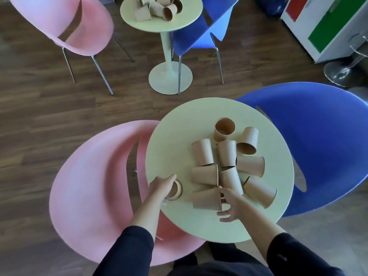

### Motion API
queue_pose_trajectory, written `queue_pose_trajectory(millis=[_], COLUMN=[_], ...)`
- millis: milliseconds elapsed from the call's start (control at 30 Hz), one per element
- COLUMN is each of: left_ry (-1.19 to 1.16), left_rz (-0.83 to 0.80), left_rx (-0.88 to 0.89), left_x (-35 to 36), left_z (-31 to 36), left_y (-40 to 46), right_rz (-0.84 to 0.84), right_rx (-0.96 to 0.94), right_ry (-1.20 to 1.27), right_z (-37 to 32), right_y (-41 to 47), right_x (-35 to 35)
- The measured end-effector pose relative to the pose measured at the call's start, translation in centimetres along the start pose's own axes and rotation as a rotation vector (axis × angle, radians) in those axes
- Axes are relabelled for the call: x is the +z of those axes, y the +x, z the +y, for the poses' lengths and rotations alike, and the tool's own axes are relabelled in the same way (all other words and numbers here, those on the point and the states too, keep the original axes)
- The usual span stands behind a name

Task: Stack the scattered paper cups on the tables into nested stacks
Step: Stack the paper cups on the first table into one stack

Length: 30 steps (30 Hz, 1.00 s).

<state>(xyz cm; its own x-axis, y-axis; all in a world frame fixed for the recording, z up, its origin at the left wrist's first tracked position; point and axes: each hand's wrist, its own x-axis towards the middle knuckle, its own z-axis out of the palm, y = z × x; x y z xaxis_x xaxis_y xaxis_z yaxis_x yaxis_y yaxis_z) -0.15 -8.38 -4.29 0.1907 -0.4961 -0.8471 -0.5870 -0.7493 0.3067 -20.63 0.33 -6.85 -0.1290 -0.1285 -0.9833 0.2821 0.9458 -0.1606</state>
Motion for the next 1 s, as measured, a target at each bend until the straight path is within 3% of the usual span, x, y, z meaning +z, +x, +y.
queue_pose_trajectory(millis=[300, 433, 600, 800, 1000], left_ry=[-0.459, -0.420, -0.407, -0.344, -0.079], left_rz=[-0.288, -0.408, -0.482, -0.465, -0.234], left_rx=[-0.190, -0.209, -0.098, 0.041, 0.288], left_x=[-0.9, -1.2, 0.1, 2.1, 5.1], left_z=[-2.2, -3.9, -6.7, -8.3, -6.8], left_y=[0.0, -0.9, -1.8, -2.6, -3.2], right_rz=[-0.029, -0.022, -0.022, 0.002, -0.043], right_rx=[-0.033, -0.063, -0.126, -0.241, -0.303], right_ry=[-0.011, -0.021, 0.012, 0.071, 0.172], right_z=[0.7, 1.2, 2.1, 2.7, 2.9], right_y=[-1.3, -2.0, -3.4, -4.4, -5.4], right_x=[-0.2, -0.5, -1.1, -2.6, -4.6])
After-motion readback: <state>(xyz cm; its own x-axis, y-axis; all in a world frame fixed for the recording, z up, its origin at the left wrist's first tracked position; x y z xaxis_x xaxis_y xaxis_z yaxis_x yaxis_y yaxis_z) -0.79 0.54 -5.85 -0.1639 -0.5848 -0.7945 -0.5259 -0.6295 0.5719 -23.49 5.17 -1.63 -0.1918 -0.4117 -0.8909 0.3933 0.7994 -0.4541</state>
